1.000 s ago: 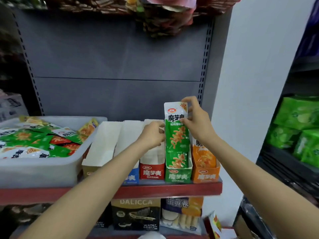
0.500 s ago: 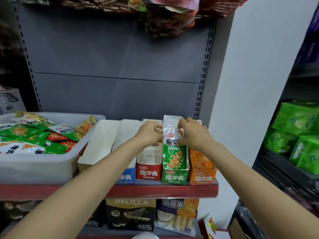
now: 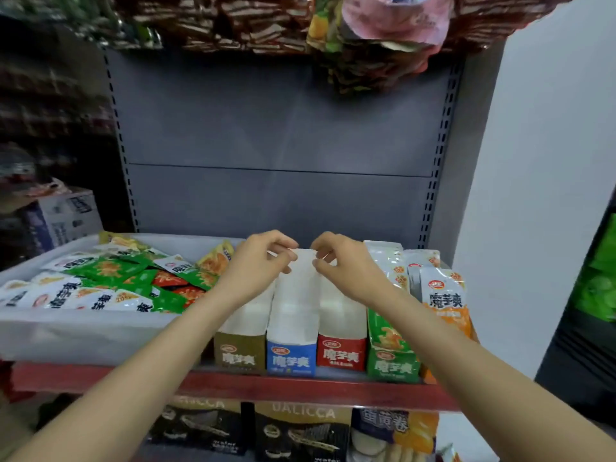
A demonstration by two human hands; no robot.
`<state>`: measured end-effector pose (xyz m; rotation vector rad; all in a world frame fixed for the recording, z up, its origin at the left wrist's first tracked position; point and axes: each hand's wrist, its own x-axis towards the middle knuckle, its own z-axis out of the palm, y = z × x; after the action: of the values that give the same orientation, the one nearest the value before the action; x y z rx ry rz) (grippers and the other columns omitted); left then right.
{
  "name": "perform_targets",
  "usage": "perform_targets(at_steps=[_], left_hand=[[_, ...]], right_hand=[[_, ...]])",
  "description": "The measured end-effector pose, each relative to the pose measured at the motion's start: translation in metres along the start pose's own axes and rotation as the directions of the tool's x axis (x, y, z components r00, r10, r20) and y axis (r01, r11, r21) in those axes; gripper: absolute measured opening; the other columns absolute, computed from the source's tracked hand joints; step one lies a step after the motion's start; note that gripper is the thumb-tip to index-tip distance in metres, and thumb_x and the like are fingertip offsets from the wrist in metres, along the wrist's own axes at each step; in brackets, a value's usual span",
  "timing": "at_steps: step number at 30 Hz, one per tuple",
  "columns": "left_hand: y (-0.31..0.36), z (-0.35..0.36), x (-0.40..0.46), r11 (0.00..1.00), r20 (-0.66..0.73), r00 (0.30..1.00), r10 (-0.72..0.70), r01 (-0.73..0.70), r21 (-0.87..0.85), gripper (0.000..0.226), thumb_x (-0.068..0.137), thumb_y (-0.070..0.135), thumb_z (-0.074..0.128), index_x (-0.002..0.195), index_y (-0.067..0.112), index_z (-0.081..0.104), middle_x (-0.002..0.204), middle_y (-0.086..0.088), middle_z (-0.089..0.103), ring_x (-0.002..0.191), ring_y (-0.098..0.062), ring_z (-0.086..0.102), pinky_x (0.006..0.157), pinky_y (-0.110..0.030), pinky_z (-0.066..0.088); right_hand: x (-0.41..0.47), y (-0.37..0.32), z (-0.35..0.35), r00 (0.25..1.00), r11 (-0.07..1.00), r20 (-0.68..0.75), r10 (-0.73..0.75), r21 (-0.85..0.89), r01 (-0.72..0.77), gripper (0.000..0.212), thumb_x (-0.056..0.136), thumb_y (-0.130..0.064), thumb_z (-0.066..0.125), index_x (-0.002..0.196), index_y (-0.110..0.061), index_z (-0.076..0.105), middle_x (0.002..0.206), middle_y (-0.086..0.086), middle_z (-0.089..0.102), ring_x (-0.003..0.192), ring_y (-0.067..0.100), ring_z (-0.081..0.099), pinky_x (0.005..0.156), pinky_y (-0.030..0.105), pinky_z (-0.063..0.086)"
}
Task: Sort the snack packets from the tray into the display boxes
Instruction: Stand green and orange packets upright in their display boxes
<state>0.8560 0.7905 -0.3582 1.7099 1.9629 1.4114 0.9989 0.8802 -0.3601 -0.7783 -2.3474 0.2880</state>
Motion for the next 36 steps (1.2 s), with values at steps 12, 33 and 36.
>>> perform_targets(at_steps=[12, 33, 36], left_hand=[[-0.135, -0.142, 0.037, 0.851, -0.187, 0.915, -0.357, 0.401, 0.338, 0.033, 0.089, 0.011, 0.059, 0.12, 0.001, 0.058, 0.122, -0.017, 0.06, 0.115, -0.029, 0.055, 0.094, -0.032, 0.042], [-0.172, -0.152, 0.066, 0.847, -0.261, 0.81, -0.525, 0.527, -0.071, 0.008, 0.088, 0.005, 0.062, 0.092, 0.0, 0.065, 0.095, -0.018, 0.067, 0.085, -0.029, 0.065, 0.078, -0.039, 0.057], [-0.152, -0.154, 0.053, 0.848, -0.304, 0.805, -0.51, 0.41, -0.336, 0.006, 0.091, 0.002, 0.056, 0.093, 0.003, 0.061, 0.087, -0.015, 0.065, 0.066, -0.018, 0.062, 0.051, -0.02, 0.055]], right_hand=[[0.113, -0.12, 0.129, 0.912, 0.999, 0.41, 0.001, 0.03, -0.014, 0.055, 0.092, -0.022, 0.055, 0.14, -0.003, 0.034, 0.139, 0.016, 0.045, 0.126, 0.03, 0.045, 0.099, 0.028, 0.036], [0.144, -0.132, 0.166, 0.838, 0.996, 0.545, -0.012, 0.079, -0.037, 0.07, 0.087, -0.021, 0.065, 0.146, -0.018, 0.028, 0.133, 0.008, 0.053, 0.114, 0.024, 0.054, 0.088, 0.027, 0.043], [0.143, -0.127, 0.158, 0.941, 0.933, 0.337, 0.02, 0.332, -0.139, 0.054, 0.085, -0.007, 0.064, 0.136, -0.017, 0.047, 0.11, 0.009, 0.065, 0.09, 0.02, 0.062, 0.077, 0.025, 0.048]])
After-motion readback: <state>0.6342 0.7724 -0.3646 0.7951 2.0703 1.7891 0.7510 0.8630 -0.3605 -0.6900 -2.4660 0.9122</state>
